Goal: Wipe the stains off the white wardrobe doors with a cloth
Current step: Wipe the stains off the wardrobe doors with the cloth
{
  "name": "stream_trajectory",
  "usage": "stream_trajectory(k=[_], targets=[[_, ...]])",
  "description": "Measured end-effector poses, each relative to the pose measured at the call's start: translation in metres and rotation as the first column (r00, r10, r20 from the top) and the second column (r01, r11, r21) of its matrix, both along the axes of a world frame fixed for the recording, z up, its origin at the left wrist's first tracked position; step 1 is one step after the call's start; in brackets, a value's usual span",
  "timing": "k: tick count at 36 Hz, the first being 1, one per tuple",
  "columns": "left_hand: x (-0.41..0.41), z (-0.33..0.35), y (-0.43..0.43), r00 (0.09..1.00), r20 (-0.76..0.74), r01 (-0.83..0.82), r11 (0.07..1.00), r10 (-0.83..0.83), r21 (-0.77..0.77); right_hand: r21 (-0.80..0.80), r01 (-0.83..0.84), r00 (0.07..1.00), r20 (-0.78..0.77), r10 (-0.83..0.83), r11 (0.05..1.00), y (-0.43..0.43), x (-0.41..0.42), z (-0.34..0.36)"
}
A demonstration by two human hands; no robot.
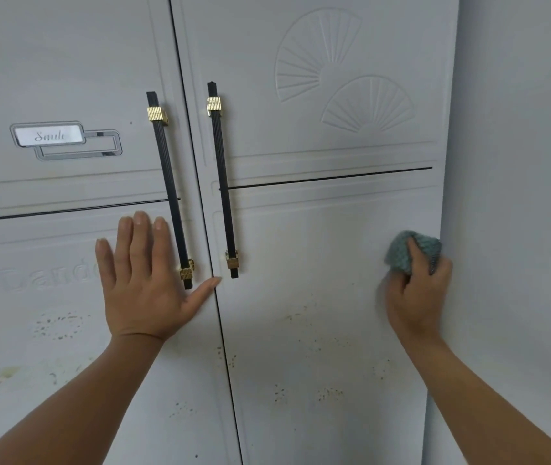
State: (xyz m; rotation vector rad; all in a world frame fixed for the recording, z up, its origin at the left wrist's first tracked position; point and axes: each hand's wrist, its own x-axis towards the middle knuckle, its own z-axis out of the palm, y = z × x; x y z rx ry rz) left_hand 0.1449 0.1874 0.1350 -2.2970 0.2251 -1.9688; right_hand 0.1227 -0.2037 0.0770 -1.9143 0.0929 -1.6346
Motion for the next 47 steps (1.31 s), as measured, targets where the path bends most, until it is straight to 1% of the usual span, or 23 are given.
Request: stream_trajectory(k=[2,5,7,8,11,13,15,17,19,21,24,26,28,31,33,35,37,39,41,43,45,46,47], targets=[[0.001,-0.001,0.001,1.000,0.008,-0.006,1.000,0.006,0.006,0.051,0.034,0.999,-0.007,-0.034,0.998,0.008,0.000,0.002],[0.001,0.000,0.000,1.000,0.026,-0.011,1.000,0.011,0.002,-0.185,0.005,0.999,-0.037,-0.012,0.983,0.016,-0.003,-0.004],[0.001,0.000,0.000,0.999,0.029,-0.014,1.000,0.015,-0.002,-0.259,-0.010,0.999,-0.047,-0.003,0.966,0.011,-0.003,-0.001],[0.000,0.000,0.000,1.000,0.022,-0.015,1.000,0.015,-0.002,-0.204,-0.001,1.000,-0.031,-0.005,0.979,0.008,-0.002,0.003],[0.000,0.000,0.001,1.000,0.010,-0.017,1.000,0.017,0.006,0.172,0.057,0.996,0.054,-0.067,0.983,0.001,0.002,0.028],[-0.001,0.000,0.001,1.000,0.014,-0.026,1.000,0.026,0.006,0.223,0.087,0.995,0.036,-0.097,0.971,0.007,0.003,0.036],[-0.001,0.000,0.000,1.000,0.014,-0.025,1.000,0.025,0.000,0.052,0.076,0.997,0.010,-0.076,0.996,0.019,0.003,0.029],[-0.001,0.000,-0.001,1.000,0.010,-0.019,1.000,0.019,-0.005,-0.215,0.034,0.999,-0.024,-0.041,0.976,0.031,0.000,0.015],[-0.002,0.000,0.000,1.000,0.002,-0.015,1.000,0.015,-0.007,-0.464,0.002,0.999,-0.041,-0.024,0.886,0.032,-0.004,0.009],[-0.002,0.000,-0.001,1.000,-0.004,-0.010,1.000,0.010,-0.010,-0.570,0.007,0.999,-0.026,-0.026,0.822,0.024,-0.007,0.013],[-0.002,0.000,-0.001,1.000,-0.001,-0.018,1.000,0.018,-0.011,-0.255,0.013,0.998,-0.055,-0.028,0.967,0.017,-0.005,0.016],[-0.001,0.000,-0.001,1.000,0.005,-0.020,1.000,0.020,-0.012,-0.113,0.096,0.995,-0.022,-0.099,0.989,0.021,-0.003,0.011],[-0.001,-0.001,0.000,1.000,0.005,-0.022,1.000,0.022,-0.012,-0.200,0.062,0.998,-0.018,-0.067,0.978,0.030,-0.005,0.001],[0.000,-0.001,0.000,1.000,-0.001,-0.026,1.000,0.026,-0.015,-0.535,-0.015,1.000,-0.016,0.008,0.845,0.035,-0.009,-0.010],[0.000,-0.002,0.000,1.000,-0.008,-0.028,0.999,0.028,-0.016,-0.624,-0.004,1.000,0.000,0.005,0.781,0.031,-0.010,-0.009],[-0.001,-0.002,0.000,1.000,-0.006,-0.027,1.000,0.027,-0.015,-0.556,0.028,1.000,0.017,-0.022,0.831,0.026,-0.008,-0.006],[-0.001,-0.002,0.000,0.999,-0.004,-0.032,0.999,0.032,-0.015,-0.348,0.030,0.999,-0.019,-0.039,0.937,0.025,-0.007,-0.004],[-0.001,-0.002,0.000,1.000,-0.004,-0.028,0.999,0.028,-0.015,-0.240,0.030,0.997,-0.057,-0.044,0.970,0.031,-0.007,-0.008],[0.000,-0.001,-0.001,1.000,-0.005,-0.026,0.999,0.026,-0.020,-0.380,-0.009,0.997,-0.076,-0.022,0.925,0.040,-0.010,-0.015],[0.000,-0.001,0.000,1.000,-0.006,-0.022,1.000,0.022,-0.019,-0.642,-0.072,0.996,-0.093,0.016,0.763,0.040,-0.012,-0.021],[0.000,-0.001,0.000,1.000,-0.005,-0.018,1.000,0.018,-0.020,-0.808,-0.109,0.993,-0.120,0.020,0.579,0.034,-0.012,-0.017],[0.000,-0.001,-0.001,1.000,-0.007,-0.017,1.000,0.017,-0.021,-0.821,-0.101,0.993,-0.113,0.013,0.562,0.032,-0.011,-0.014],[0.000,-0.001,-0.001,1.000,-0.008,-0.015,1.000,0.015,-0.022,-0.789,-0.085,0.995,-0.102,0.006,0.609,0.031,-0.010,-0.011]])
